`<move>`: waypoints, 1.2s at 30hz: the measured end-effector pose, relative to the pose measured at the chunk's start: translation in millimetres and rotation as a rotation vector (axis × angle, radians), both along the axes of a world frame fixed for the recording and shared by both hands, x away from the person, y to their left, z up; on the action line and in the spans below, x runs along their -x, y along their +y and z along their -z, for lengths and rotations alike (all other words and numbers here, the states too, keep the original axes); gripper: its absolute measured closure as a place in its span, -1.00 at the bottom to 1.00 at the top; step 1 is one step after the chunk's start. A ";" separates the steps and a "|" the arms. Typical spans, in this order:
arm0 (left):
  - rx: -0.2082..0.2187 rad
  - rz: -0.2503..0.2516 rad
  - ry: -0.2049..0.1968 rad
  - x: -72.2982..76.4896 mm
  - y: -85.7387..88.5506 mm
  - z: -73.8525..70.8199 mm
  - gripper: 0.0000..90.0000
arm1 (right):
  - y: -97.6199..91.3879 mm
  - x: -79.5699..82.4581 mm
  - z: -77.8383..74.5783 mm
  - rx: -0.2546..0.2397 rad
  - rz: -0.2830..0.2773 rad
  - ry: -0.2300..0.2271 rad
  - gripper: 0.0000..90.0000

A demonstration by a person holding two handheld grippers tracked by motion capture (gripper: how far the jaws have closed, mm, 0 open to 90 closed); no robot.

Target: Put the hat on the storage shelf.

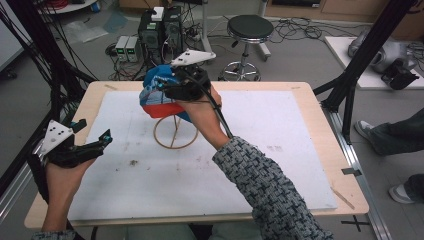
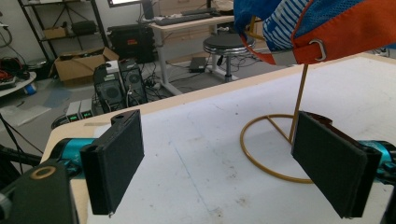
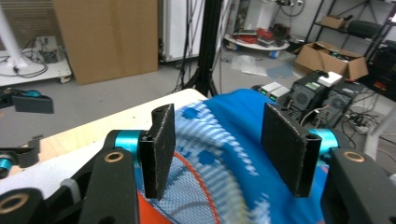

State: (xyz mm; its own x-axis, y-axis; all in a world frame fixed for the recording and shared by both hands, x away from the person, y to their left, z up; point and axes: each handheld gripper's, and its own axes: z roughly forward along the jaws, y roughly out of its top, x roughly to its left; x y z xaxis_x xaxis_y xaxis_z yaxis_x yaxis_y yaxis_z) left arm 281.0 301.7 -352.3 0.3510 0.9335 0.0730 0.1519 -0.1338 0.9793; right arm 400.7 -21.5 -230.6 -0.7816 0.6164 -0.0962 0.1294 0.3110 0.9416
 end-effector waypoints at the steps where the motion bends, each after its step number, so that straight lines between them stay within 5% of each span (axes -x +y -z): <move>1: -0.001 0.000 0.001 0.1 0.1 0.0 -0.62 | -3.8 -0.5 -0.2 -0.003 0.009 -0.001 -0.03; 13: 0.001 -0.002 0.005 -0.5 -0.6 1.0 -0.62 | -58.9 -8.0 -9.0 -0.057 0.110 -0.010 -0.12; 27: -0.004 0.001 0.007 -1.6 -3.2 1.5 -0.62 | -145.6 -6.1 -21.1 -0.160 0.285 -0.038 -0.35; 36: -0.001 0.001 0.014 -2.9 -2.2 3.6 -0.62 | -203.4 -5.2 -11.1 -0.220 0.381 0.002 -0.43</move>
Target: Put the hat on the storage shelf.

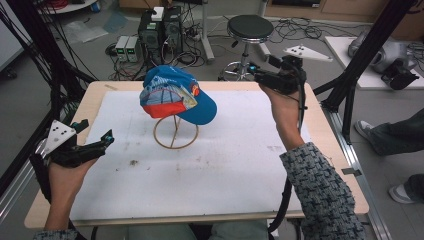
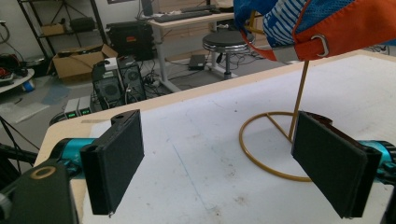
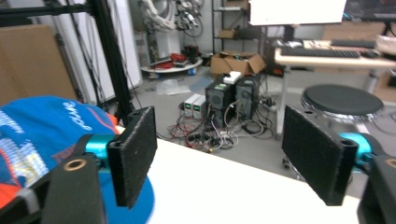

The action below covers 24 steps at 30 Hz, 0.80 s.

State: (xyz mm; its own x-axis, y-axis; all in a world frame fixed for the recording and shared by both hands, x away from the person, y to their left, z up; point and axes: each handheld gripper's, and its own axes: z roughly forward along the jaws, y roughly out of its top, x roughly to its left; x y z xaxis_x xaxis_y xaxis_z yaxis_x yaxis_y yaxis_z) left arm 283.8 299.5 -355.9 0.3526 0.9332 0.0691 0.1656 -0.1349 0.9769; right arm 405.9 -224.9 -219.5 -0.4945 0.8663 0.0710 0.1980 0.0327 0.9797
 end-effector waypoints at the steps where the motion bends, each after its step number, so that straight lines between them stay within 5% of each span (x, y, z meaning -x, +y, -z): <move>1: 0.001 -0.001 -0.001 -0.1 0.1 0.1 -0.62 | -5.7 0.6 0.9 -0.009 0.011 0.000 -0.43; 12: 0.000 0.001 -0.003 -0.5 -1.9 0.0 -0.62 | -64.5 25.1 19.4 -0.039 0.110 -0.019 -0.55; 24: 0.001 -0.010 0.000 -0.7 0.4 0.7 -0.62 | -112.3 67.9 65.3 -0.059 0.155 -0.010 -0.58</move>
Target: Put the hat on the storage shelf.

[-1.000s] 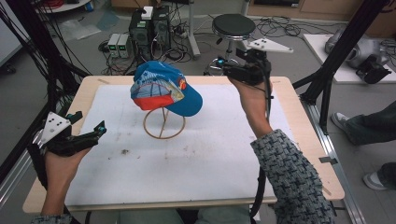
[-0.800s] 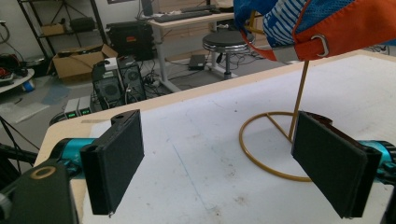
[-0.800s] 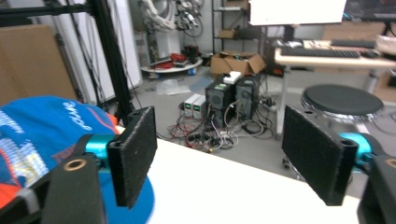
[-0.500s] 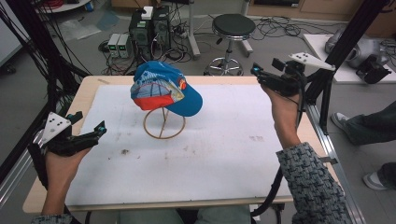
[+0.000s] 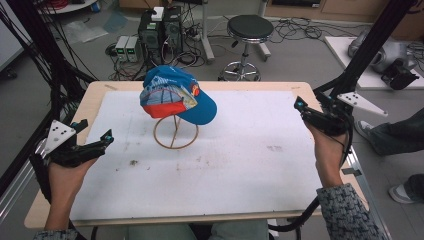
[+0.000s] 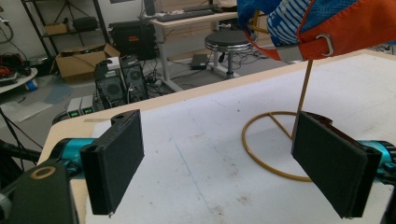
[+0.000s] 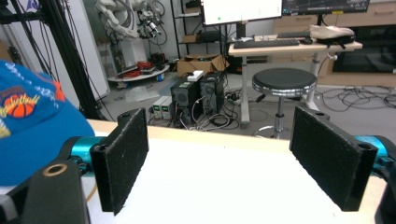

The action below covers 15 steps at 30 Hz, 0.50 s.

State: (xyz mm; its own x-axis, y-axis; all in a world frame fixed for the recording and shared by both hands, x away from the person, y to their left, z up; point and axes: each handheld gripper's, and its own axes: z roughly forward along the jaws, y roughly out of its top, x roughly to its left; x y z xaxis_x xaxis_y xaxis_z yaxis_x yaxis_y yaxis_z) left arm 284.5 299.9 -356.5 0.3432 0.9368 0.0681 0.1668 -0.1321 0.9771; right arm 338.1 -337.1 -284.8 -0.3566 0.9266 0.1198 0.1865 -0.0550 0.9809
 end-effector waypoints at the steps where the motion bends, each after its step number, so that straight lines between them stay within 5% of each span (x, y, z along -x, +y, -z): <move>1: -0.001 0.001 0.002 0.0 -0.1 0.5 -0.62 | -3.5 3.9 3.2 -0.008 0.002 0.006 -0.60; 9: 0.001 0.007 0.006 -1.2 -1.9 1.9 -0.62 | -15.0 24.7 30.9 -0.027 0.029 0.025 -0.68; 15: -0.005 0.005 0.012 -1.8 -1.9 3.1 -0.62 | -6.5 36.0 61.4 0.013 0.033 -0.001 -0.69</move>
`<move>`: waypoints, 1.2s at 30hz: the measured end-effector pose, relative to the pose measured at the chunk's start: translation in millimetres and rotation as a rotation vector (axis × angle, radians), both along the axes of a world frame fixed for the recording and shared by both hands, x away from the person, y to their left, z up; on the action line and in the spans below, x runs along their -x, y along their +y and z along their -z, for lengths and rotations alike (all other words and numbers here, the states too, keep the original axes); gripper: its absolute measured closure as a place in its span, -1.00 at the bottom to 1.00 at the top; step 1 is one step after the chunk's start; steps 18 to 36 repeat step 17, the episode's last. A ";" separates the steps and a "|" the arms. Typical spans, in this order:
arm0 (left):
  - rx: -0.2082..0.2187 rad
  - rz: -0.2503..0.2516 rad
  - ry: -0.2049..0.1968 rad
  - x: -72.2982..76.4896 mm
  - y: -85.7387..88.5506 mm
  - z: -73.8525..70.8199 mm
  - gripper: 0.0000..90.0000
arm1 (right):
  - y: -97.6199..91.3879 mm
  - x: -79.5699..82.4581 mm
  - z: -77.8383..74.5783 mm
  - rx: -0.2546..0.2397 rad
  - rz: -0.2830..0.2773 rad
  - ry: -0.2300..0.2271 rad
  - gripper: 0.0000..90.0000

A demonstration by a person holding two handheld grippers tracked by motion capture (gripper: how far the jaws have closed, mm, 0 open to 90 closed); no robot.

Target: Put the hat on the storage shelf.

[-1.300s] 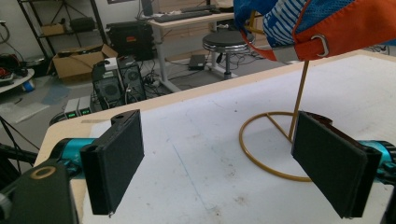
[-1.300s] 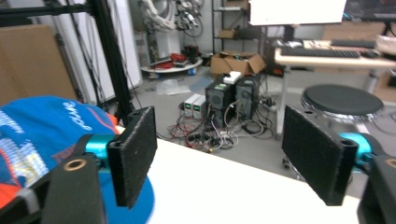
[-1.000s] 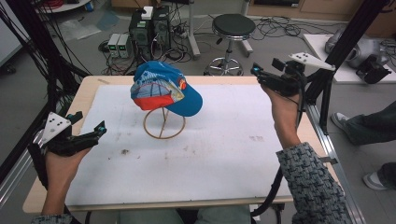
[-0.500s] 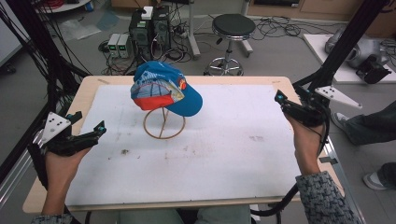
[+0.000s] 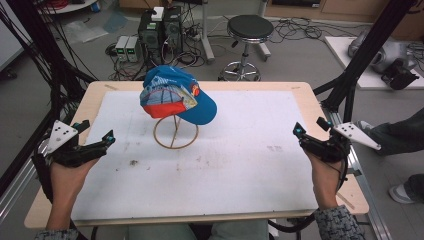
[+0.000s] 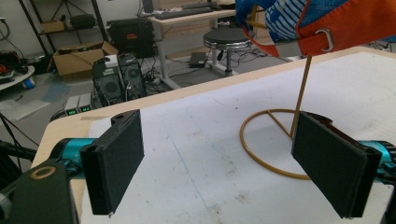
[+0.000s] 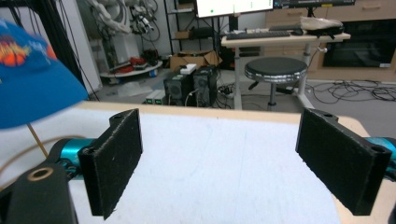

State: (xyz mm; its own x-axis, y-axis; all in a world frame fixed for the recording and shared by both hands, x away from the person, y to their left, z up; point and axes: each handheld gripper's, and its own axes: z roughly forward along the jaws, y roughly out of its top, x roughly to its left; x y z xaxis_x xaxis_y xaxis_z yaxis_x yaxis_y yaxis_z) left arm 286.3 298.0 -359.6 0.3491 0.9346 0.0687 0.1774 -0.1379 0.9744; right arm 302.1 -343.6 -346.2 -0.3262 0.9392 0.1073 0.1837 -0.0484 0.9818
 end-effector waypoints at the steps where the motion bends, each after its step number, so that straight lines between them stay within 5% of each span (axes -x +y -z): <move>1: 0.001 0.001 0.001 -0.4 -0.4 0.6 -0.62 | 0.6 0.5 4.5 0.004 0.000 0.003 -0.69; 7: -0.001 0.002 0.005 -1.4 -2.0 2.2 -0.62 | 8.9 4.1 31.2 0.041 -0.012 0.036 -0.69; 36: -0.015 0.009 0.025 -4.3 -6.5 7.2 -0.62 | 10.5 5.0 41.8 0.068 -0.014 0.061 -0.69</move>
